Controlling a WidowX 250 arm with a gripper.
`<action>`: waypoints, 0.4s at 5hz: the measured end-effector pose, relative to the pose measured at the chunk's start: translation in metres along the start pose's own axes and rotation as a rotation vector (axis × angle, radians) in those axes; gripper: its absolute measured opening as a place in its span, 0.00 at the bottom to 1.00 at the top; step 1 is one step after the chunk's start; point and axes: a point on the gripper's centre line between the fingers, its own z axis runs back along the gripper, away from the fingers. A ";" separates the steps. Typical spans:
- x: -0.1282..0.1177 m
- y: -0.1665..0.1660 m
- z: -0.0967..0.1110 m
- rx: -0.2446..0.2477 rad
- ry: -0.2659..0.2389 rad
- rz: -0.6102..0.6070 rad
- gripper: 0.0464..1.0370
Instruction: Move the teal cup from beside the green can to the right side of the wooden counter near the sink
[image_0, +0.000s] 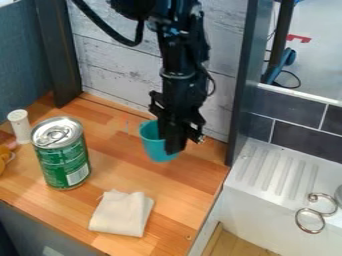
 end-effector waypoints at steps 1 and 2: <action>0.006 -0.004 -0.023 -0.054 0.043 -0.030 0.05; 0.009 -0.011 -0.034 -0.056 0.078 -0.041 0.05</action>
